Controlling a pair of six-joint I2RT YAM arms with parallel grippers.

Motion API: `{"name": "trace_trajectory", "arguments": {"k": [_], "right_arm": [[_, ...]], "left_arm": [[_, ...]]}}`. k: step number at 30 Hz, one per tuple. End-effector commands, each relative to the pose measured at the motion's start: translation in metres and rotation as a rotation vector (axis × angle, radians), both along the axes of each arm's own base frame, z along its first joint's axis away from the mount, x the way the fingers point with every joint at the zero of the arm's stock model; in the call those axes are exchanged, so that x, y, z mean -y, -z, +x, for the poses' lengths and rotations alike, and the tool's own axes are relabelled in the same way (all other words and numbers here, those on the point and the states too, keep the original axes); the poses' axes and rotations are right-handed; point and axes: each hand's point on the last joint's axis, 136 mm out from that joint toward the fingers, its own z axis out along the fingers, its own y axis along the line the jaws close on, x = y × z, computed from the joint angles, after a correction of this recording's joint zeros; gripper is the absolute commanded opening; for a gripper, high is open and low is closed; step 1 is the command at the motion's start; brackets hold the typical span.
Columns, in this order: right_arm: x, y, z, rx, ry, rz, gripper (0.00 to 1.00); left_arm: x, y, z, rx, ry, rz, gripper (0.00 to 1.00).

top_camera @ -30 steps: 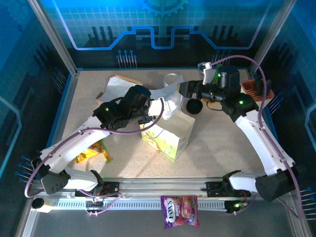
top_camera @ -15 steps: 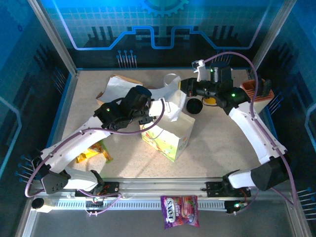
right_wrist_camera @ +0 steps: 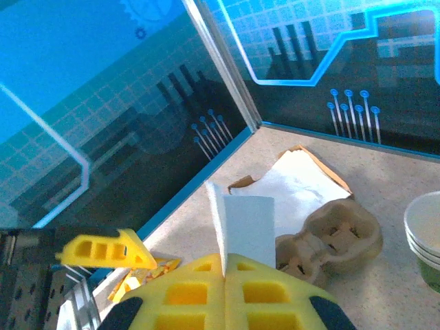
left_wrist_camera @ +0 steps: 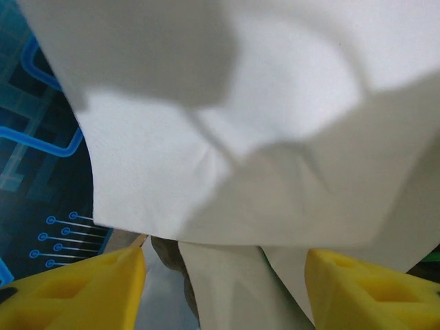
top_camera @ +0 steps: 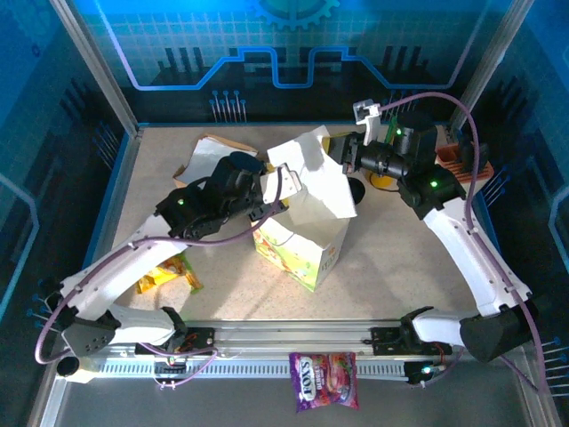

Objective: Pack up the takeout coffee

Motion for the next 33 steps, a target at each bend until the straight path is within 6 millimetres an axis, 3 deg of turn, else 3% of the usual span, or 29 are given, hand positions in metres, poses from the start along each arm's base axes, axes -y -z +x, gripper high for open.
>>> {"name": "trace_trajectory", "arguments": {"k": [1, 11, 20, 25, 33], "right_arm": [[-0.013, -0.018, -0.018, 0.102, -0.099, 0.02, 0.0], [-0.041, -0.025, -0.058, 0.121, -0.286, 0.037, 0.0], [-0.029, -0.029, -0.088, 0.1, -0.326, -0.056, 0.0], [-0.027, -0.022, -0.097, 0.083, -0.356, -0.102, 0.0], [-0.034, -0.007, -0.086, -0.01, -0.377, -0.21, 0.0]], "left_arm": [[-0.008, -0.038, -0.008, 0.032, -0.027, -0.148, 0.66], [-0.05, -0.08, -0.001, 0.079, -0.18, -0.378, 0.72], [-0.08, -0.097, 0.005, 0.078, -0.306, -0.511, 0.74], [-0.096, -0.1, 0.012, 0.078, -0.383, -0.546, 0.74], [-0.102, -0.095, 0.019, 0.057, -0.424, -0.549, 0.74]]}}
